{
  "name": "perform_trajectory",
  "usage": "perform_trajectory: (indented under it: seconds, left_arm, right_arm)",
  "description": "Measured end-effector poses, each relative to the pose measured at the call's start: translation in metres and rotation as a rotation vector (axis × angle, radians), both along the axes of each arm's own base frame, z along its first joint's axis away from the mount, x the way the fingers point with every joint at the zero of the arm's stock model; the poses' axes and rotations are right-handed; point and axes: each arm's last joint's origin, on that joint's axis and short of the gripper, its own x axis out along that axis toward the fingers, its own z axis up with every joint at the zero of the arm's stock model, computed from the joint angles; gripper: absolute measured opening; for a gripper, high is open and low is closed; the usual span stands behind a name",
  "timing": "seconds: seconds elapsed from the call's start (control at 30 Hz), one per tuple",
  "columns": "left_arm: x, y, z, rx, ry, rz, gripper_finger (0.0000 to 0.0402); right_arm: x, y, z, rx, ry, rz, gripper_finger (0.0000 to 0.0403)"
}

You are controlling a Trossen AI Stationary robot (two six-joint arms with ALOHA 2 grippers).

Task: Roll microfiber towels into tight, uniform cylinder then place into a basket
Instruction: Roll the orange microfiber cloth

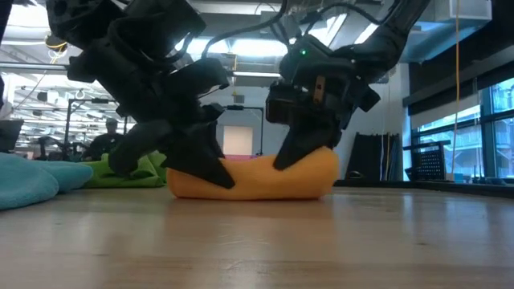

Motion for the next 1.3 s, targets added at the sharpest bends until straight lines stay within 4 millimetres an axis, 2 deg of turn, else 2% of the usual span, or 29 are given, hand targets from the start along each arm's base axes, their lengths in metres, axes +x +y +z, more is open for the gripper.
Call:
perform_trajectory:
  seconds: [0.1,0.37,0.6,0.8,0.93,1.07,1.3]
  left_arm:
    - [0.0,-0.001,0.0,-0.018,0.008,-0.019,0.0002]
    - [0.0,-0.001,-0.001,-0.03,0.009,-0.028,0.0001]
    - [0.001,0.002,0.001,-0.076,0.005,-0.016,0.0001]
    - [0.004,0.013,0.003,-0.194,-0.001,0.004,0.0]
    - [0.006,0.022,0.003,-0.294,0.009,0.02,0.0]
    - [0.007,0.032,0.003,-0.376,0.013,0.043,0.0]
    - [0.009,0.045,0.003,-0.484,0.022,0.06,0.0]
  right_arm:
    - [0.001,0.0,0.01,-0.048,-0.028,0.005,0.008]
    - [-0.005,-0.004,0.04,-0.433,0.066,-0.029,0.0094]
    - [-0.004,0.003,0.067,-0.549,0.074,-0.032,0.0124]
    - [-0.002,0.027,0.083,-0.626,0.004,-0.013,0.0125]
    - [-0.003,0.051,0.082,-0.626,-0.075,0.034,0.0119]
    - [-0.006,0.072,0.08,-0.703,-0.107,0.049,0.0116]
    - [-0.012,0.094,0.08,-0.861,-0.128,0.046,0.0116]
